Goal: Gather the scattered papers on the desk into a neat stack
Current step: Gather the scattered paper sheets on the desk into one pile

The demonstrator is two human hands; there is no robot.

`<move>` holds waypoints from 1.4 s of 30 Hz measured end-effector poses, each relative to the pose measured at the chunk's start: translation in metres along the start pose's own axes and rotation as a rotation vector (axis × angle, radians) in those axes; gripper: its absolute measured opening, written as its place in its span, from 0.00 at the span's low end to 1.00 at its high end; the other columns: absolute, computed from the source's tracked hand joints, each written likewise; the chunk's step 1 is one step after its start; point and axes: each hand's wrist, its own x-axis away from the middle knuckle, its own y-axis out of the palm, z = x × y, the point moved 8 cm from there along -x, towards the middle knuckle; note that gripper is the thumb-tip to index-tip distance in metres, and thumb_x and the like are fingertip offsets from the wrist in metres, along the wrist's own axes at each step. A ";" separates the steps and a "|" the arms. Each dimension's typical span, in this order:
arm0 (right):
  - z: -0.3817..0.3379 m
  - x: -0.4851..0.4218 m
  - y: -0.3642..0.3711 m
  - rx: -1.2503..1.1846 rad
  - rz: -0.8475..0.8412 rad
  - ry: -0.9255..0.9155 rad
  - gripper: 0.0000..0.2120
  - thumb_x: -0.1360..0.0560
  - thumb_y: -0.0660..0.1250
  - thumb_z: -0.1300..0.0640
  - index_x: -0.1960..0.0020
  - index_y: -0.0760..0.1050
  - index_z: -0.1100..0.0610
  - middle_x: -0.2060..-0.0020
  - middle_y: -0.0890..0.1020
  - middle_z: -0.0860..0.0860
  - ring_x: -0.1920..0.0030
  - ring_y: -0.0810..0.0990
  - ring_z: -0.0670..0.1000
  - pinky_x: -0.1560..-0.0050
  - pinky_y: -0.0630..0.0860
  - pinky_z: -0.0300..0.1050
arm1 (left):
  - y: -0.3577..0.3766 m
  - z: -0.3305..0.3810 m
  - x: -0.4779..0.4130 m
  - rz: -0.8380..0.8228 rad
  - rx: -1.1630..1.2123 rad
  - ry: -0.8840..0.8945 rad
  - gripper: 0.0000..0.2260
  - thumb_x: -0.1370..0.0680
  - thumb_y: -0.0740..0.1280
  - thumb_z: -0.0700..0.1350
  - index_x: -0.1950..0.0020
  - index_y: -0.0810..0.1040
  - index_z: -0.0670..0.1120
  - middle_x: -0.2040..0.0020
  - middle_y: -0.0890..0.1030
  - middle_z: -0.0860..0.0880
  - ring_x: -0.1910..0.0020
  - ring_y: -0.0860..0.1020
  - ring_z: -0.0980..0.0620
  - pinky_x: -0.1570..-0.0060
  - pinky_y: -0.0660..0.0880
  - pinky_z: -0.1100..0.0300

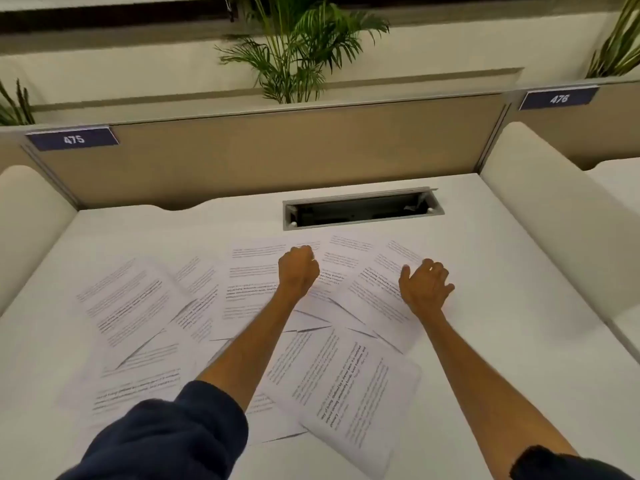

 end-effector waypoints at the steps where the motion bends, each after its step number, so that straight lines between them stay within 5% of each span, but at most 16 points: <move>1: 0.006 0.002 0.004 0.024 -0.025 0.042 0.27 0.22 0.58 0.46 0.31 0.65 0.65 0.34 0.71 0.64 0.32 0.67 0.63 0.36 0.66 0.63 | 0.008 -0.004 0.001 -0.043 0.039 -0.025 0.11 0.20 0.65 0.45 0.43 0.79 0.40 0.46 0.84 0.42 0.49 0.82 0.42 0.50 0.77 0.52; 6: 0.035 0.014 0.032 0.101 -0.215 0.263 0.32 0.23 0.58 0.43 0.29 0.61 0.64 0.32 0.67 0.66 0.32 0.65 0.64 0.33 0.62 0.64 | 0.044 -0.013 0.014 -0.231 0.073 -0.134 0.28 0.20 0.66 0.54 0.28 0.65 0.37 0.31 0.73 0.38 0.32 0.72 0.39 0.35 0.70 0.47; 12: 0.027 0.018 0.048 0.099 -0.197 0.227 0.35 0.25 0.59 0.41 0.28 0.59 0.64 0.31 0.64 0.66 0.30 0.62 0.65 0.34 0.61 0.66 | 0.067 -0.018 0.018 -0.306 0.048 -0.230 0.38 0.21 0.62 0.62 0.22 0.56 0.37 0.23 0.64 0.38 0.24 0.62 0.39 0.28 0.59 0.37; 22: -0.020 0.026 0.068 -0.045 -0.257 0.019 0.39 0.27 0.67 0.44 0.25 0.54 0.60 0.25 0.59 0.60 0.24 0.55 0.59 0.29 0.53 0.67 | 0.072 -0.010 0.006 -0.267 0.397 -0.388 0.39 0.26 0.73 0.55 0.24 0.59 0.39 0.26 0.66 0.39 0.26 0.63 0.39 0.29 0.62 0.39; 27: -0.029 0.025 0.068 -0.091 -0.237 -0.005 0.40 0.30 0.70 0.46 0.26 0.57 0.59 0.28 0.65 0.58 0.27 0.60 0.58 0.29 0.57 0.62 | 0.077 -0.020 0.009 -0.243 0.659 -0.531 0.33 0.28 0.77 0.44 0.30 0.63 0.36 0.33 0.74 0.38 0.34 0.74 0.39 0.43 0.73 0.52; 30: -0.033 0.025 0.064 -0.121 -0.220 -0.027 0.40 0.31 0.72 0.48 0.26 0.59 0.60 0.31 0.68 0.57 0.30 0.64 0.59 0.35 0.63 0.57 | 0.081 -0.022 0.012 -0.246 0.719 -0.599 0.31 0.29 0.77 0.41 0.33 0.66 0.35 0.35 0.76 0.38 0.37 0.76 0.39 0.45 0.75 0.52; 37: -0.042 0.020 0.063 -0.179 -0.290 0.024 0.43 0.34 0.75 0.53 0.25 0.56 0.59 0.31 0.68 0.58 0.31 0.65 0.59 0.36 0.66 0.57 | 0.071 -0.012 0.022 -0.205 0.245 -0.623 0.29 0.28 0.74 0.44 0.32 0.65 0.38 0.29 0.63 0.37 0.28 0.62 0.39 0.34 0.68 0.47; 42: -0.046 0.015 0.064 -0.215 -0.323 0.045 0.44 0.34 0.75 0.57 0.24 0.55 0.58 0.32 0.69 0.58 0.30 0.65 0.60 0.35 0.67 0.57 | 0.075 -0.014 0.021 -0.206 0.375 -0.647 0.31 0.27 0.73 0.41 0.30 0.61 0.38 0.29 0.66 0.36 0.29 0.65 0.39 0.34 0.68 0.46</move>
